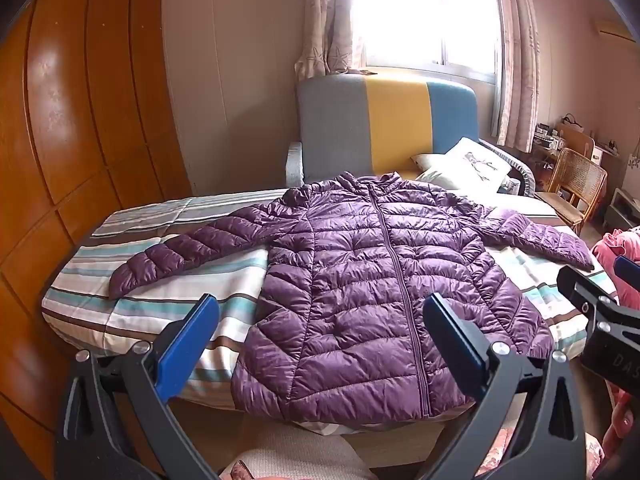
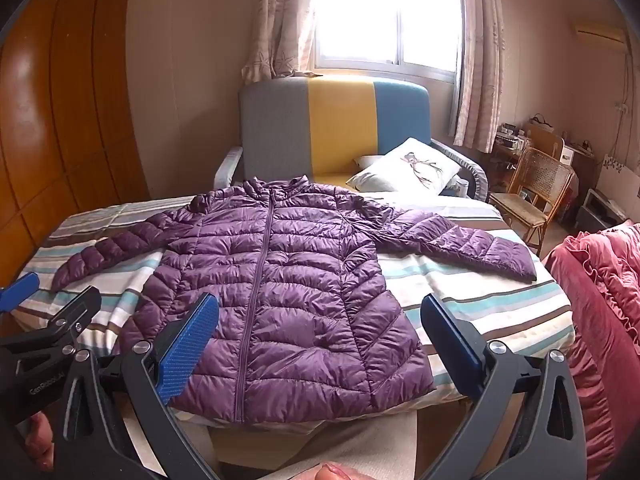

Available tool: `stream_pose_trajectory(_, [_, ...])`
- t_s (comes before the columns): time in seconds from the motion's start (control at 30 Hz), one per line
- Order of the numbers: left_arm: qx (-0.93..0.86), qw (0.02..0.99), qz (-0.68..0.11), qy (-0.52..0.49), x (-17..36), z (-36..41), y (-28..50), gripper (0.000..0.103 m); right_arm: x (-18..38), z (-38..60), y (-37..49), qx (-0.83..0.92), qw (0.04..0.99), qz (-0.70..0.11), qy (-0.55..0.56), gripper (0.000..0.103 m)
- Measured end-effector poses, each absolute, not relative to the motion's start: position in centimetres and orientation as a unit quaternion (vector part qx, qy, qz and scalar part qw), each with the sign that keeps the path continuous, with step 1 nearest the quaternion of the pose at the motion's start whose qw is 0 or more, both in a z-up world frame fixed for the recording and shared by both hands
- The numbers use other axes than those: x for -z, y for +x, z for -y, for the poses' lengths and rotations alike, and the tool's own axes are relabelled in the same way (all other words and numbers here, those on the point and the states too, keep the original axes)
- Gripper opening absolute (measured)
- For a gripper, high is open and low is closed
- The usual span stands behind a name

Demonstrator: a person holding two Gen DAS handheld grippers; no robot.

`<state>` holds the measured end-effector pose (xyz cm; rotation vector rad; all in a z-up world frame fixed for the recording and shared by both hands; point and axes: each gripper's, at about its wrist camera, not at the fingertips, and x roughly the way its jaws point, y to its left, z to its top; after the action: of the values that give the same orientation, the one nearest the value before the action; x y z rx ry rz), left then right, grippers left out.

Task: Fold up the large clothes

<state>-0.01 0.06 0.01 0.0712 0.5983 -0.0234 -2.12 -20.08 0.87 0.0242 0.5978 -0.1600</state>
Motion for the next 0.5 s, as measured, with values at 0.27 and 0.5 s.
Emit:
stream_pose_trajectory(0.27, [0.013,0.954,-0.297,0.038,0.05,-0.06,-0.07,0.101,-0.74,20.12,-2.08,0.08,0.952,-0.295,0.014,0.1])
stream_pose_trajectory(0.5, [0.016,0.952,-0.302,0.04,0.48,0.28,0.05,0.101,-0.99,20.16,-2.06,0.078,0.952,-0.297,0.016,0.1])
